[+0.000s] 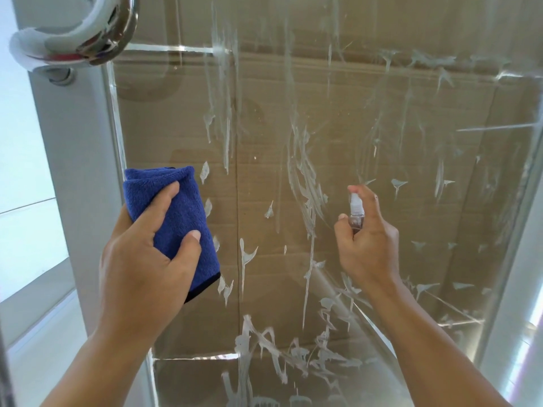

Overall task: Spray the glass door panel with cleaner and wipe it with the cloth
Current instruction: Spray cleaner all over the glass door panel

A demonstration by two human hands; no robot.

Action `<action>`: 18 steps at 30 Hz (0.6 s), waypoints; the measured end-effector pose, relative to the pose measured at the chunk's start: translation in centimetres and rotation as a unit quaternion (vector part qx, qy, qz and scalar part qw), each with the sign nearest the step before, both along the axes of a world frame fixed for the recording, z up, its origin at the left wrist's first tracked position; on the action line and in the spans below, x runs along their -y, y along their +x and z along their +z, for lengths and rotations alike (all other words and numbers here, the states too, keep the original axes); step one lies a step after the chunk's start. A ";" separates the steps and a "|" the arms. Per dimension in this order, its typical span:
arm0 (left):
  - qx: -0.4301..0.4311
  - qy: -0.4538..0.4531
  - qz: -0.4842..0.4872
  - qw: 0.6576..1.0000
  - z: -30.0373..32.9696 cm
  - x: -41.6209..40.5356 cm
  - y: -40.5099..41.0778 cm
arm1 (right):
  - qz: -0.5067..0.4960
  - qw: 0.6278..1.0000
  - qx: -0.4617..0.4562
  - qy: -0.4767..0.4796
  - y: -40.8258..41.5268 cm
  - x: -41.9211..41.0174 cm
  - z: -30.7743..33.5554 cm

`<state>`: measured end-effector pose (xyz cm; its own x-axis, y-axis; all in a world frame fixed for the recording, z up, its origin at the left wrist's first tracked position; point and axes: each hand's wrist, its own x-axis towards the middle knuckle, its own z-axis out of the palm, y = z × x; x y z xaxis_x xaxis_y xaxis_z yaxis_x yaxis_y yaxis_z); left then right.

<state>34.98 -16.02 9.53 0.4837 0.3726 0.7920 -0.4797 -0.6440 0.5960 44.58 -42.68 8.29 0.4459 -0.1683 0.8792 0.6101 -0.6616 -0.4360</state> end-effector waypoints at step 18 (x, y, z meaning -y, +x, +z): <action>0.013 0.006 0.047 0.999 1.3 -2.3 -0.6 | 0.065 0.988 0.083 -0.108 -0.4 -7.1 4.7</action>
